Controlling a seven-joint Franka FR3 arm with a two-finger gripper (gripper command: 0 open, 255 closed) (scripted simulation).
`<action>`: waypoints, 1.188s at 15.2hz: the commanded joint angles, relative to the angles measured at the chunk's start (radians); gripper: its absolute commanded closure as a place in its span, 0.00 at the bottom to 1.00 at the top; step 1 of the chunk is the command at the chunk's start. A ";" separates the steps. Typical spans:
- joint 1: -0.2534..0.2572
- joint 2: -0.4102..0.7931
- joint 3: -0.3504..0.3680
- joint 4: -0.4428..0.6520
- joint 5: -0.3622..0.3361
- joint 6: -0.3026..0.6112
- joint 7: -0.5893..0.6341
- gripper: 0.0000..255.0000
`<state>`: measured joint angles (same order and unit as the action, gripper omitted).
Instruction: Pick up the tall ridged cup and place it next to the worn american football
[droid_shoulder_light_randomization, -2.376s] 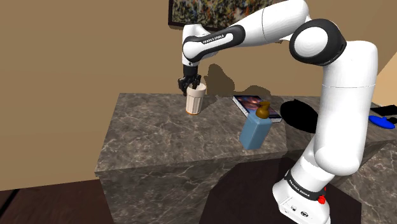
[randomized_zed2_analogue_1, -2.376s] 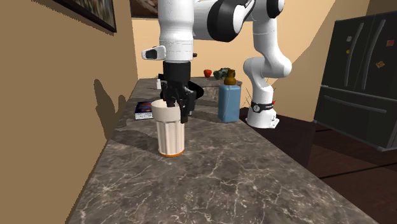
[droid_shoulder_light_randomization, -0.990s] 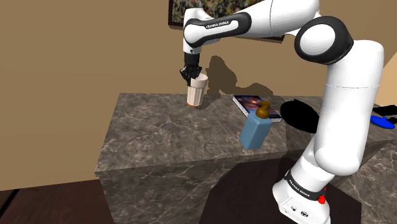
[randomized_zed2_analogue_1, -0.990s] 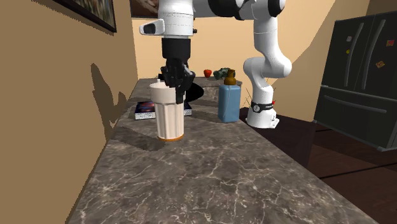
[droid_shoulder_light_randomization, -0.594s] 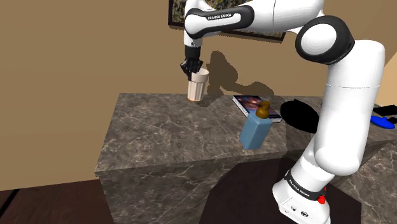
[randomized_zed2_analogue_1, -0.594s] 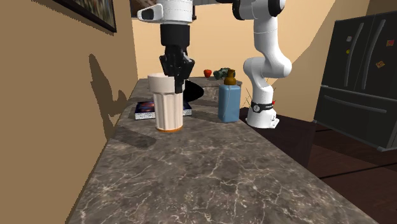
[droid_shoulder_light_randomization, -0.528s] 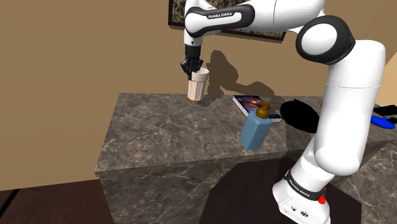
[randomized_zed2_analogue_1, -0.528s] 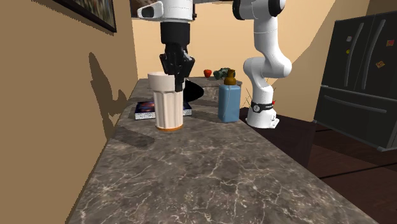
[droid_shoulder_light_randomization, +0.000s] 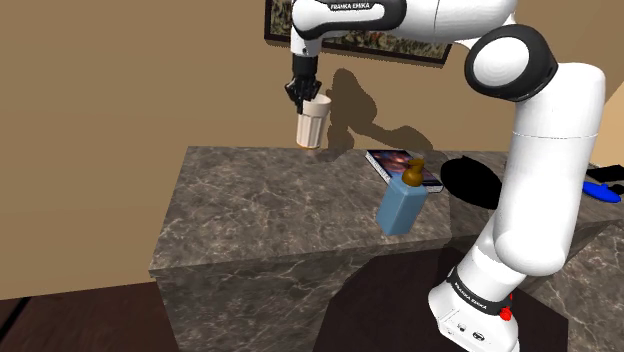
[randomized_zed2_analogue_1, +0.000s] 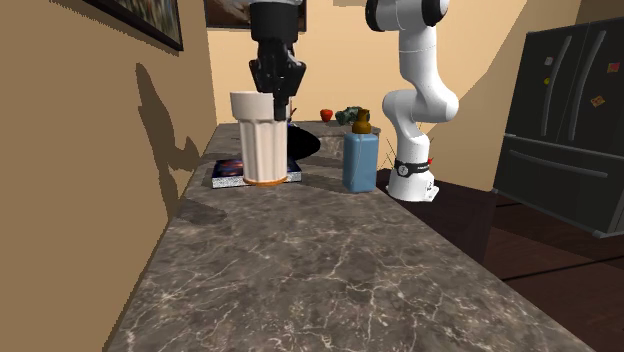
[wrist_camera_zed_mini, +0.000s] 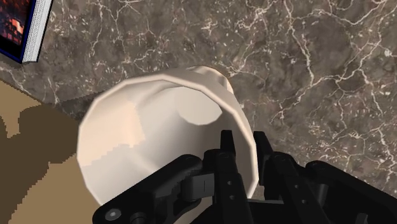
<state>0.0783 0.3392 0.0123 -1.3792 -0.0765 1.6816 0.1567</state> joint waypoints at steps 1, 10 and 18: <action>0.001 0.001 0.000 0.031 0.000 -0.030 -0.001 1.00; 0.003 0.034 0.000 0.203 0.000 -0.168 -0.010 1.00; 0.007 0.104 -0.001 0.423 -0.002 -0.318 -0.019 1.00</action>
<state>0.0839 0.4345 0.0113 -0.9851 -0.0782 1.3833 0.1378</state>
